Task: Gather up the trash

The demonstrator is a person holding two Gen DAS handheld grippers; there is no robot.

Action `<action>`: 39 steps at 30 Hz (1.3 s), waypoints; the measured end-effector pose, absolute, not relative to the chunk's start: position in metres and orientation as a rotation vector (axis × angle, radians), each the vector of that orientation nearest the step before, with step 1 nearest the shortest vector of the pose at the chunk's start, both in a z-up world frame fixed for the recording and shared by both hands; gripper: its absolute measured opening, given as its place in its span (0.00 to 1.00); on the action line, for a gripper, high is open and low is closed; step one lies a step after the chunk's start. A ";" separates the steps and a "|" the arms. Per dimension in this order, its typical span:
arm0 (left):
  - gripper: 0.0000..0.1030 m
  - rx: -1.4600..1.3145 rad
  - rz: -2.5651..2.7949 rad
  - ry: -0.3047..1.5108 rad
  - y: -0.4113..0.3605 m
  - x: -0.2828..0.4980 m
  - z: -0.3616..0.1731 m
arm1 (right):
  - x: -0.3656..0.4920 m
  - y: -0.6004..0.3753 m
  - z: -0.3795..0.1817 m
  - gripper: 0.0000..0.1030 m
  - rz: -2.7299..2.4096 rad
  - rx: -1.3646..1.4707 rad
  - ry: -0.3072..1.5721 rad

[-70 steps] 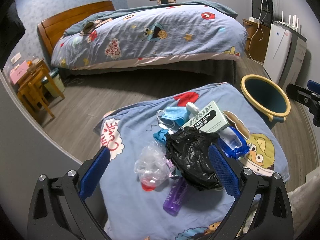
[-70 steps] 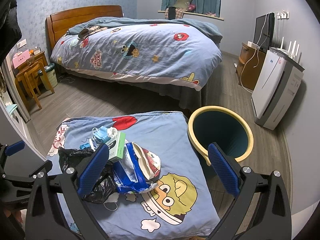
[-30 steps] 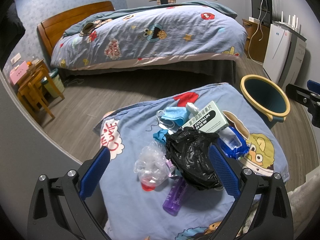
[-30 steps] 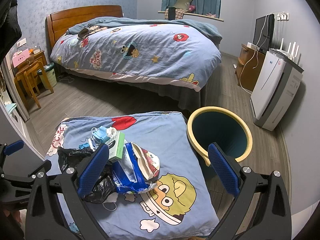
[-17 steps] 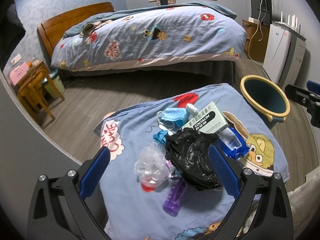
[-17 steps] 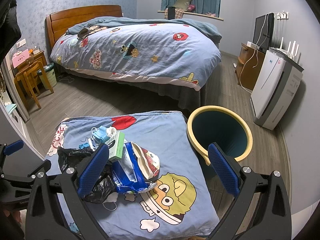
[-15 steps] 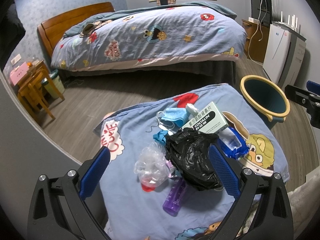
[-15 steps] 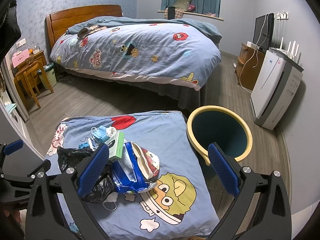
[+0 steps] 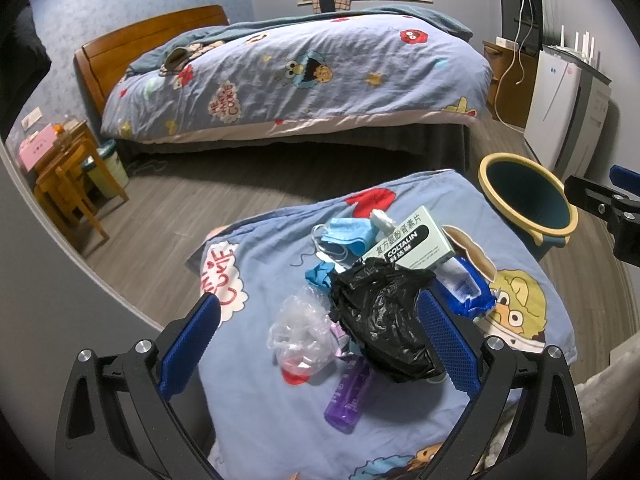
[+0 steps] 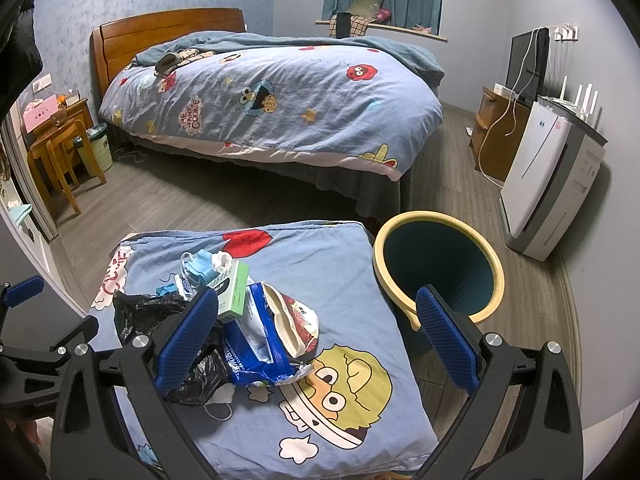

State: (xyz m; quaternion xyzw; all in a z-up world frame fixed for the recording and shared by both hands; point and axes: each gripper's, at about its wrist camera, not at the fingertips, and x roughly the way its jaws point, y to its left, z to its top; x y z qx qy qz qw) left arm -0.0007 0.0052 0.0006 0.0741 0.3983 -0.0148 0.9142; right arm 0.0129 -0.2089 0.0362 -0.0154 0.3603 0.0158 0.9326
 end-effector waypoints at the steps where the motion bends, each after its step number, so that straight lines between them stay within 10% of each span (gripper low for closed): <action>1: 0.95 0.153 -0.031 0.820 0.005 -0.001 0.001 | 0.013 -0.208 0.036 0.95 0.033 -0.030 0.737; 19: 0.95 0.163 -0.042 0.938 -0.001 0.024 -0.032 | 0.081 -0.222 -0.034 0.94 0.010 -0.040 0.992; 26: 0.91 0.053 -0.070 1.040 0.004 0.049 -0.067 | 0.108 -0.239 -0.091 0.62 0.049 0.121 1.168; 34: 0.48 -0.061 -0.126 1.097 0.006 0.063 -0.088 | 0.115 -0.213 -0.113 0.39 0.132 0.063 1.221; 39: 0.17 -0.064 -0.168 1.111 -0.001 0.064 -0.091 | 0.121 -0.214 -0.123 0.07 0.139 0.059 1.238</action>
